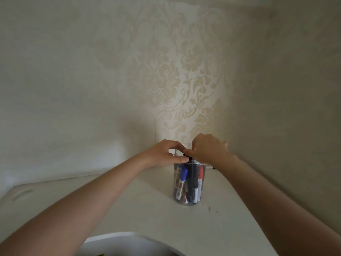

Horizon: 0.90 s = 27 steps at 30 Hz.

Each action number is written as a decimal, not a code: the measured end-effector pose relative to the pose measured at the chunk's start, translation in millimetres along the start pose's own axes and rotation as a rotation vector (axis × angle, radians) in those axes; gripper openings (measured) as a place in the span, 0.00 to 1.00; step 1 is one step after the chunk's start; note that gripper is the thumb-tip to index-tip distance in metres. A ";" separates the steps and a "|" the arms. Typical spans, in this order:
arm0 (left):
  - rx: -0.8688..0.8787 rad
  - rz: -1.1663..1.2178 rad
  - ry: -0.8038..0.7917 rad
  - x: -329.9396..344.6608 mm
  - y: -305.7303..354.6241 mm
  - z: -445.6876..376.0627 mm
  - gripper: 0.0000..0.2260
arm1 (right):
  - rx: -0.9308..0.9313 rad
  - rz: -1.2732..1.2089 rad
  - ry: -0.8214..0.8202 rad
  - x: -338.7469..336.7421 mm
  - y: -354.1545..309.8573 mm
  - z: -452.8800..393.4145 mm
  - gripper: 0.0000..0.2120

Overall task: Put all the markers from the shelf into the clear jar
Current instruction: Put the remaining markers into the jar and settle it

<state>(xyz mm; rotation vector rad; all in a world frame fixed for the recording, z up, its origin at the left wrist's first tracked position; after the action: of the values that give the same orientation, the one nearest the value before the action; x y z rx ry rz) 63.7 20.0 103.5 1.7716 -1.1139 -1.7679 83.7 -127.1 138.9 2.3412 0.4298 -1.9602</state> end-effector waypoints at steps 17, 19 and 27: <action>-0.100 0.208 -0.102 19.1 -0.1 -26.2 0.26 | 0.232 -0.599 0.030 118.9 126.1 -37.8 0.17; -0.078 0.212 -0.125 19.6 -3.2 -33.0 0.24 | 0.158 -0.518 0.008 137.1 131.9 -45.8 0.20; -0.206 0.640 -0.028 7.5 -40.2 -75.5 0.29 | 0.046 0.016 -0.024 183.0 136.6 -81.7 0.19</action>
<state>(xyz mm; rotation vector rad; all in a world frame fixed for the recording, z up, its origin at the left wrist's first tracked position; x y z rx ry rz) 145.5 19.6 77.3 1.1003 -1.2730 -1.4452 223.8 -208.2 -41.7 2.3379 0.3680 -2.0096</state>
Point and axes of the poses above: each hand's wrist, its own z-axis away from the middle knuckle, its own x-axis out of the palm, y = z × x, the point moved 4 cm from there along -z, towards the middle knuckle, and after that the axes turned 2 degrees about x, right-handed, at the moved point
